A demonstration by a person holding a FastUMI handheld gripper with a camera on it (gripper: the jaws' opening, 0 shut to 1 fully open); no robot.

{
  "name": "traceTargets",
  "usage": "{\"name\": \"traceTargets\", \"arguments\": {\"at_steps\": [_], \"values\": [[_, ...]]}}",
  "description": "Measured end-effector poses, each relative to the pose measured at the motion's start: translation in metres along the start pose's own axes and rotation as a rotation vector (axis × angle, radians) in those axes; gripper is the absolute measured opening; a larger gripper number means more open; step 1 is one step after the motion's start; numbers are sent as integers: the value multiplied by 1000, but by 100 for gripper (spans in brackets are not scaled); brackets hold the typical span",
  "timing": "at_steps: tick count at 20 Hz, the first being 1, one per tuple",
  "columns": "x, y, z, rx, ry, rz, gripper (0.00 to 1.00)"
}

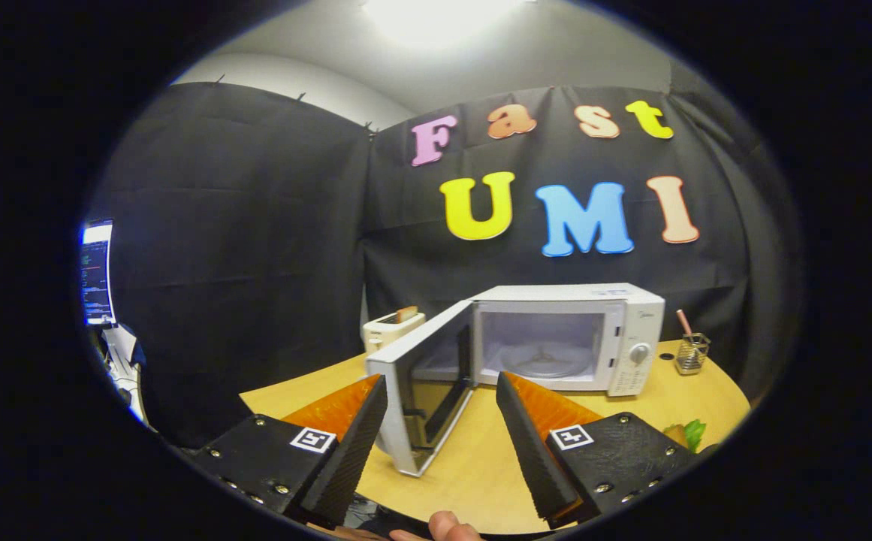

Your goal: Open the microwave, put the food inside, and close the microwave door.

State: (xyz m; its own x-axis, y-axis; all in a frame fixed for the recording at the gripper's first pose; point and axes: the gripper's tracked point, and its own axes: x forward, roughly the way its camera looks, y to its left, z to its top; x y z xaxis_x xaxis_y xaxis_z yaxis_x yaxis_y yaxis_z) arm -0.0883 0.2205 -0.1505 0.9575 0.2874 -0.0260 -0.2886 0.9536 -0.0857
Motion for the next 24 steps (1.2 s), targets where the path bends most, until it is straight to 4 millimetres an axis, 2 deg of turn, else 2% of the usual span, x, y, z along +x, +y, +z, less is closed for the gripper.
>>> {"name": "traceTargets", "arguments": {"at_steps": [3,6,9,11,14,17,20,24], "values": [[-19,-84,11,14,-12,-162,91],[-40,-155,15,14,-19,-321,92],[-55,-207,13,40,-23,-433,92],[-57,-232,0,57,10,-471,92],[-60,-256,-34,75,108,-484,92],[-59,-265,-69,109,210,-466,92],[-56,-260,-106,154,327,-411,92],[-50,-256,-139,254,434,-355,92]]}}
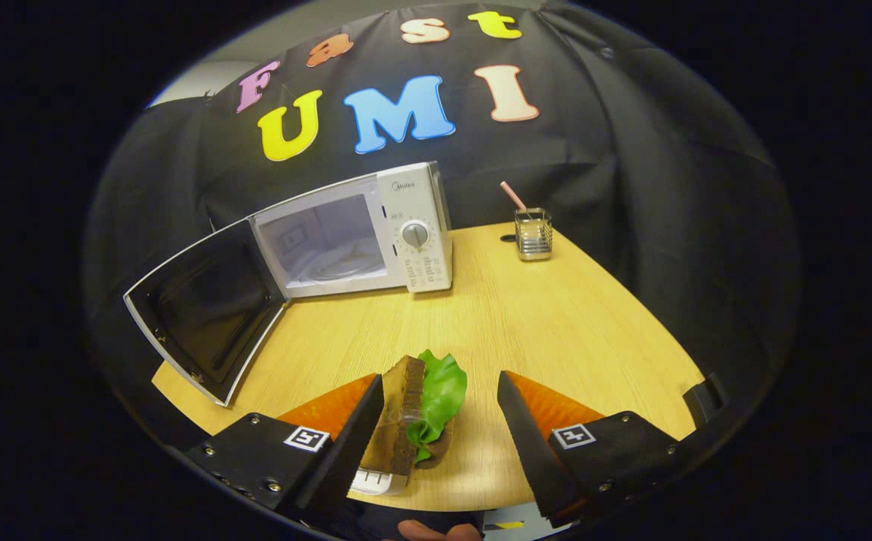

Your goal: Open the microwave, put the food inside, and close the microwave door.

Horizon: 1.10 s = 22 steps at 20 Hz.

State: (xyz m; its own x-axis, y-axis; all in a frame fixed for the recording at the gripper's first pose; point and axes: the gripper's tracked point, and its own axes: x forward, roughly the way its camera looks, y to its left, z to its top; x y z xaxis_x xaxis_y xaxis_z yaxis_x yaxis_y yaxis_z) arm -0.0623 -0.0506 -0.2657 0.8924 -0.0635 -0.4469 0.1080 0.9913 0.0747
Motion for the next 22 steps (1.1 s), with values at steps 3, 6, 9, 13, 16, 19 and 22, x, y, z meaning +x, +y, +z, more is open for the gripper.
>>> {"name": "traceTargets", "arguments": {"at_steps": [3,6,9,13,16,19,22], "values": [[13,6,-10,80,74,57,92],[25,16,-24,154,152,102,92],[25,25,-23,186,174,154,86],[24,32,-21,215,192,177,45],[23,42,-13,216,169,199,34],[22,45,-9,221,146,213,34],[22,46,-5,227,123,221,35]]}}
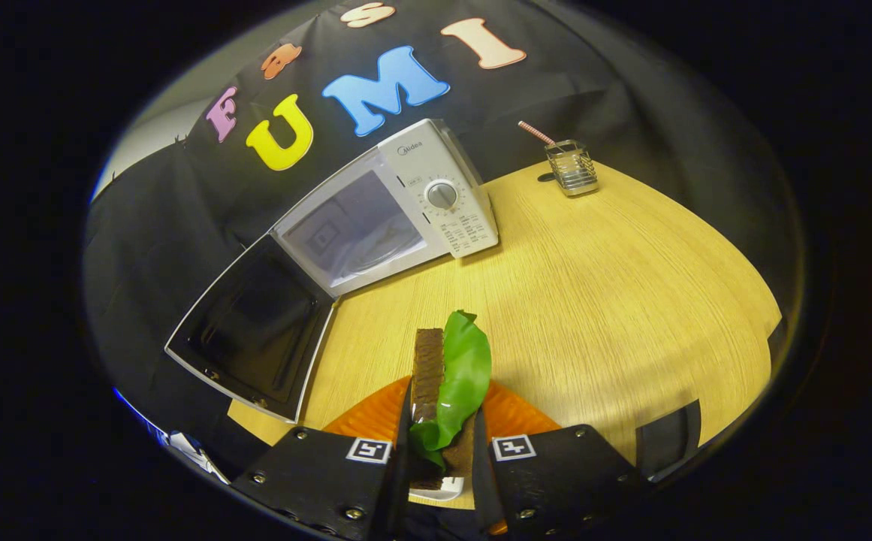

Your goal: Open the microwave, put the food inside, and close the microwave door.

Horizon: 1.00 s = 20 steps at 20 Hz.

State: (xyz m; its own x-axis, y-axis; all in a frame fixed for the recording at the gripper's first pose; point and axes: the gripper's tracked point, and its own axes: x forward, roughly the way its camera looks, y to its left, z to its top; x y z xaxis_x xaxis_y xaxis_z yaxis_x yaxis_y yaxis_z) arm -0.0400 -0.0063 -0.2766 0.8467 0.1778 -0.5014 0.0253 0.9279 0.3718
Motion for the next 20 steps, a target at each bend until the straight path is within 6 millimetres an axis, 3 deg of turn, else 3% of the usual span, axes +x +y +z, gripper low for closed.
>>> {"name": "traceTargets", "arguments": {"at_steps": [12,20], "values": [[-8,30,25,28,-100,70,34],[7,69,67,116,-189,181,34]]}}
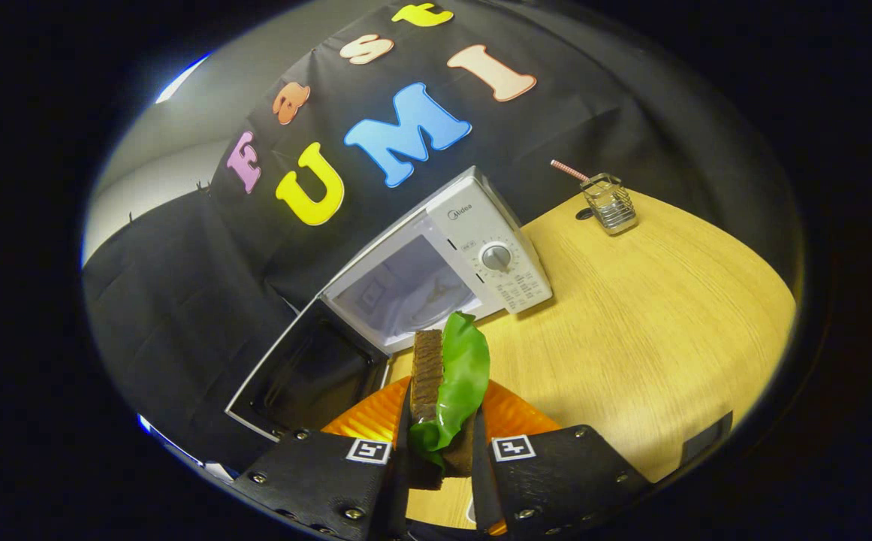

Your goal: Open the microwave, put the food inside, and close the microwave door.

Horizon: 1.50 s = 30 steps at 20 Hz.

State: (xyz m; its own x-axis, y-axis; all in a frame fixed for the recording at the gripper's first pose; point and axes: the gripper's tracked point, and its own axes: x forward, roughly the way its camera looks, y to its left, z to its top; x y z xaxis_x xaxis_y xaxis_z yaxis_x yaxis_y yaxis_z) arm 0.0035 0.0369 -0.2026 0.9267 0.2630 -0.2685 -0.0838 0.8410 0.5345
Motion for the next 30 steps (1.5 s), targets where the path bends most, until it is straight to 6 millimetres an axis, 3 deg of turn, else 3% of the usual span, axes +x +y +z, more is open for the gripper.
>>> {"name": "traceTargets", "arguments": {"at_steps": [3,13,20,24,30], "values": [[23,13,10,71,-40,41,34],[132,46,19,283,-134,66,34],[214,70,7,280,-124,50,34],[252,75,2,298,-91,46,34],[293,57,17,422,-220,4,34]]}}
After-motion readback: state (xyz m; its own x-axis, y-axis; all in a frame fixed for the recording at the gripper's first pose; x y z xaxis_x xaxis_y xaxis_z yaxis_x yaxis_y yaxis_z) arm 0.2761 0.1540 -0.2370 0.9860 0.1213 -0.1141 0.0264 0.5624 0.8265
